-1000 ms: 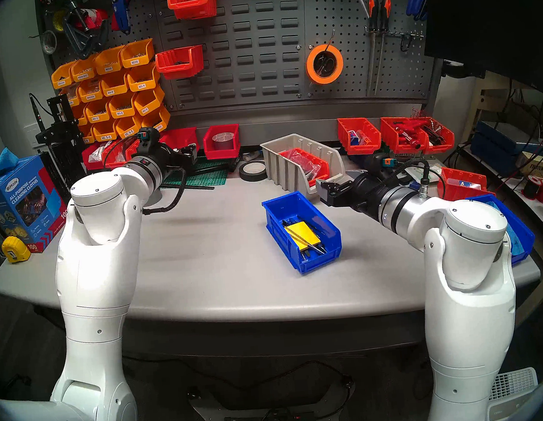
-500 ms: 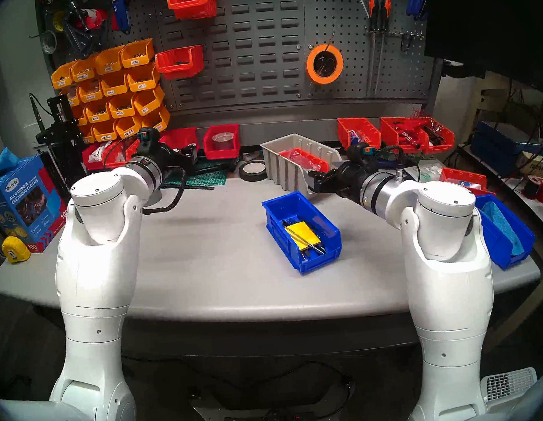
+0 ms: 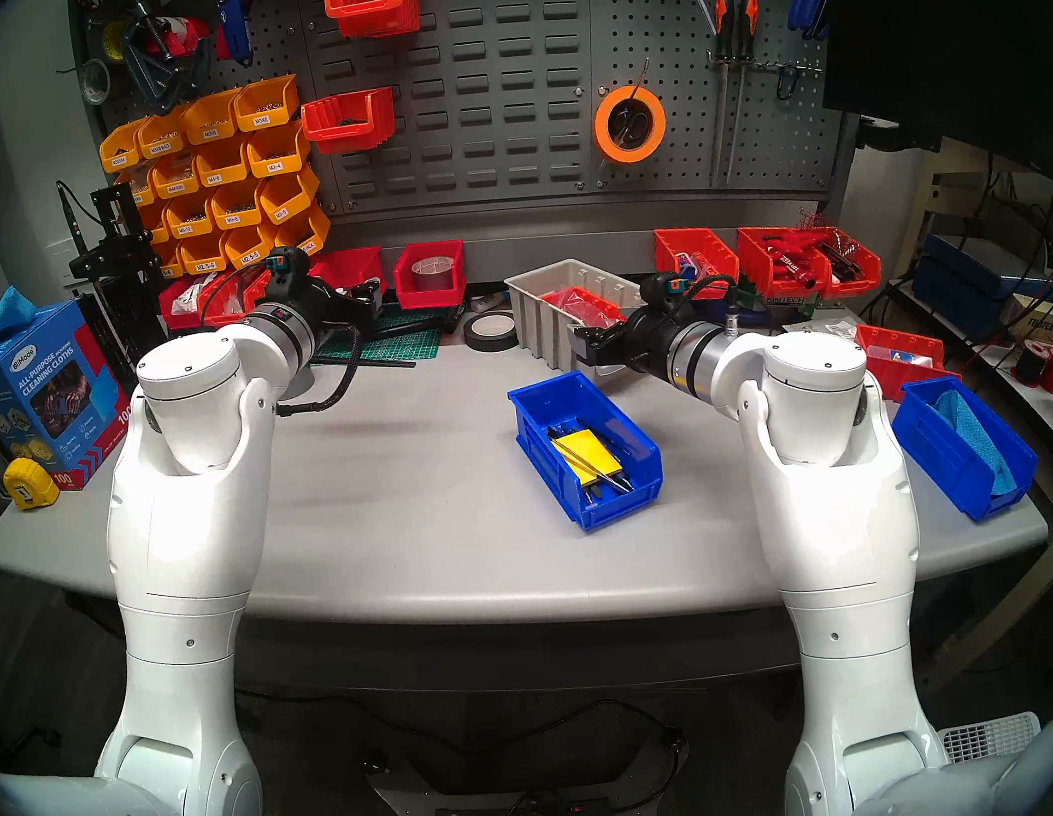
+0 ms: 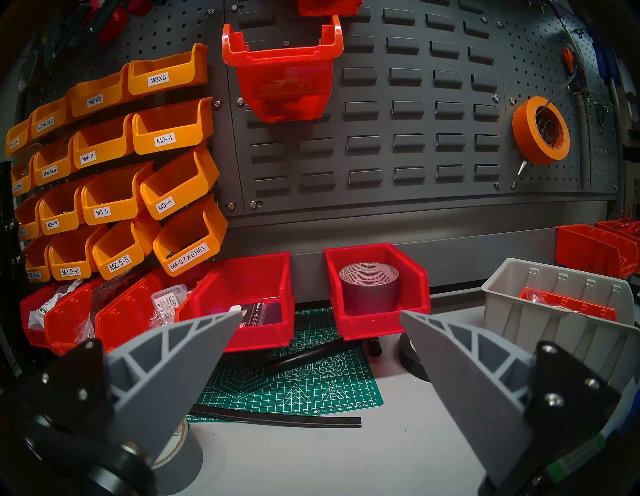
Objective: Hang all the unorganized tool boxes onto the wall
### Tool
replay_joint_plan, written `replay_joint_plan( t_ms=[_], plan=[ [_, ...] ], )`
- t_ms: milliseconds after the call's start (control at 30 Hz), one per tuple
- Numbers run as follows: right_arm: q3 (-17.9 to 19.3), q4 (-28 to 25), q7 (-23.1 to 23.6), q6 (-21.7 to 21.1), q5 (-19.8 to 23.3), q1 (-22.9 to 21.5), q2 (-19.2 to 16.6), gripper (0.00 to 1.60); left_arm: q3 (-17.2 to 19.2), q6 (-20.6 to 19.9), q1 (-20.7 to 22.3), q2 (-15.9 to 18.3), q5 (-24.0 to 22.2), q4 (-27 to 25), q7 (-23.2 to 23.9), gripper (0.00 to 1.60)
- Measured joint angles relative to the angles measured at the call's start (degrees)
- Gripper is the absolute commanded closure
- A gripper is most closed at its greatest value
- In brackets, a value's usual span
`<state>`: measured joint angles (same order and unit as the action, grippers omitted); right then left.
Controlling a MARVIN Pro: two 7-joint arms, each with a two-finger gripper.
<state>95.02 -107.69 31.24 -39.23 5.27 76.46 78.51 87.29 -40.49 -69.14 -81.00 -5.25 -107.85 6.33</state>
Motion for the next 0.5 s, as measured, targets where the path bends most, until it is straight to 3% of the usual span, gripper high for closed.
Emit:
replay_joint_plan(
  t_ms=[233,267,300,500],
  plan=[
    [-2.0,4.2,-0.6,1.6,-0.8,-2.9,0.4,0.0,-0.1,0.0,0.0,0.1,-0.2,0.0,-0.2,0.0],
    [-2.3,4.8,-0.7,1.8,-0.9,-3.2,0.5,0.99,-0.1,0.0,0.0,0.1,-0.2,0.0,-0.2,0.0],
    [-2.6,5.6,-0.8,2.1,-1.0,-3.8,0.6,1.6,-0.1,0.0,0.0,0.2,-0.2,0.0,-0.2,0.0],
    [-3.5,8.3,-1.5,2.9,-1.5,-5.8,1.4,1.6,-0.2,0.0,0.0,0.3,-0.4,0.0,-0.4,0.0]
  ],
)
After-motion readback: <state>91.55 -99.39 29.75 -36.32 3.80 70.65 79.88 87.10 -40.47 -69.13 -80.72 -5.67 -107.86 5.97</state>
